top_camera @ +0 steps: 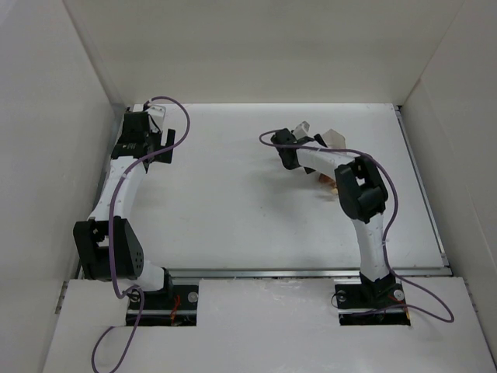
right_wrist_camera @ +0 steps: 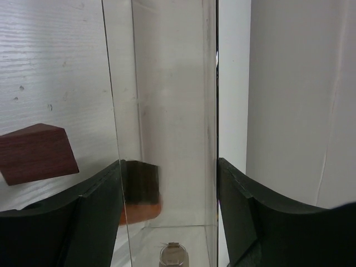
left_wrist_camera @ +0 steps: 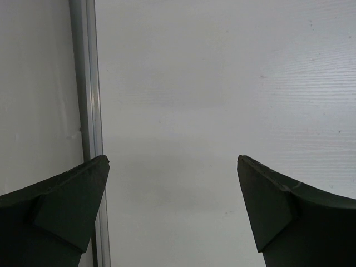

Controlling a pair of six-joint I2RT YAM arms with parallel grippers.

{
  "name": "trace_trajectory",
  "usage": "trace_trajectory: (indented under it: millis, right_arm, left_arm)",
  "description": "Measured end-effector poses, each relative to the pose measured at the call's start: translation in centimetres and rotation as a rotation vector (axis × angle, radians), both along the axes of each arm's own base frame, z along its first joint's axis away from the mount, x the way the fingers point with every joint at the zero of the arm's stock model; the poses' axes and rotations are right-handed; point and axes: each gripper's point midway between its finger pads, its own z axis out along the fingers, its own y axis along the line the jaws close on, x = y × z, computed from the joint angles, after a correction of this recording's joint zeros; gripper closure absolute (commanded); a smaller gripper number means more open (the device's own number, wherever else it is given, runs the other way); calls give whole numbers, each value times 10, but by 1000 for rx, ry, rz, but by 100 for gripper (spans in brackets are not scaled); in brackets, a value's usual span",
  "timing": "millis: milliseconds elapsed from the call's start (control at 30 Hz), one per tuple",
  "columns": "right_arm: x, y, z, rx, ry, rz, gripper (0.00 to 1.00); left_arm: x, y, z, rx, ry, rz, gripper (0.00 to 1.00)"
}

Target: Build the wood block tower

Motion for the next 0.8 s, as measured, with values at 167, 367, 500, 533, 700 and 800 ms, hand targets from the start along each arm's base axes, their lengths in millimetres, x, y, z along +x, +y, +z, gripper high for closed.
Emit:
trace_trajectory:
  millis: [167,367,500,533,700,800]
  right_arm:
    - [-1,5,-1,-7,8,13,100]
    - [4,12,-2,56,13,27,100]
    - [10,15,4,166,-2,26,100]
    - [12,15,7,216,-10,22,100]
    - [22,-8,19,450,-44,-30,100]
    - [28,-36,25,546,-66,-67,100]
  left_arm:
    - [-1,-1,-3,-4,8,-5,0]
    - [-2,-1,-4,-5,9,-5,0]
    - [-2,-1,-4,-5,10,-6,0]
    - [-2,-1,-5,-5,12,-5,0]
    - [-2,-1,-6,-6,13,-6,0]
    - [-2,-1,-6,-6,14,-6,0]
